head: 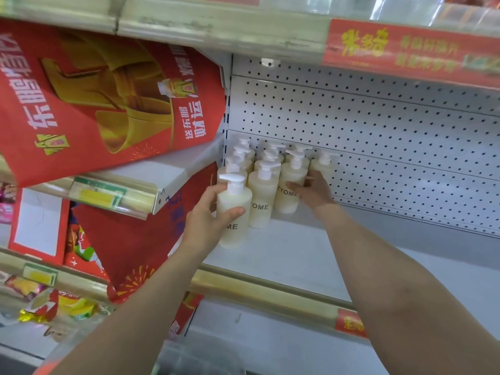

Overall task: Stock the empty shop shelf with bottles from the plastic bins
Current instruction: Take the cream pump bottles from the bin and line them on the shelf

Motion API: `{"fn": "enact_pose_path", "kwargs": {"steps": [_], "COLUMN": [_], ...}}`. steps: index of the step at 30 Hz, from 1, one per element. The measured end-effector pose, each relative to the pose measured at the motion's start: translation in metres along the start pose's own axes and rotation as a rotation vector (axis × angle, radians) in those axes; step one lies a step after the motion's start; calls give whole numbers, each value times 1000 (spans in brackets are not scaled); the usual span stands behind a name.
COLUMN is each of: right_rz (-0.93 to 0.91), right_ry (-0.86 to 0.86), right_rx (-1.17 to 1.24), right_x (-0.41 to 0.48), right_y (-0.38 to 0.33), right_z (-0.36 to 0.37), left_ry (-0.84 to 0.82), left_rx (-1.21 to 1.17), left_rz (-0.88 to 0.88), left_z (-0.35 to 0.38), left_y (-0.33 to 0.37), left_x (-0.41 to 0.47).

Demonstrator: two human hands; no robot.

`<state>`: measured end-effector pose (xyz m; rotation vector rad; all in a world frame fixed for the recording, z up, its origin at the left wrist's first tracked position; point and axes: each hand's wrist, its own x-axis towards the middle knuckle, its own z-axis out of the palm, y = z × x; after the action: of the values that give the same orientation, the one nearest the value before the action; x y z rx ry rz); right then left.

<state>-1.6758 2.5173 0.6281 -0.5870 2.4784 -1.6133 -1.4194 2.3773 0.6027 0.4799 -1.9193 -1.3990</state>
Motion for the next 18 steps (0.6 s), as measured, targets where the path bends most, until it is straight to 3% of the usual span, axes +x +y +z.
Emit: {"fn": "enact_pose_path", "kwargs": {"steps": [4,7,9,11,15,18], "right_rz": [39,86,25,-88,-119,-63], "right_ry": [20,179,321,335,-261,-478], "right_rx": [-22,-22,76,215,204,256], "right_x": [-8,-31,-57,-86,-136,-152], "right_y": [-6,-22,-35,-45,-52,-46], "right_z": [3,11,19,28,46,46], "left_ry": [-9,-12,-19,-36,-127,-244], "left_rx": [-11,-9,-23,-34,-80,-140], "left_rz": [14,18,11,6,17,-11], "left_z": [-1,-1,-1,-2,-7,-13], "left_y": [3,6,8,10,14,14], "left_x": [-2,-3,-4,-6,-9,-13]}}
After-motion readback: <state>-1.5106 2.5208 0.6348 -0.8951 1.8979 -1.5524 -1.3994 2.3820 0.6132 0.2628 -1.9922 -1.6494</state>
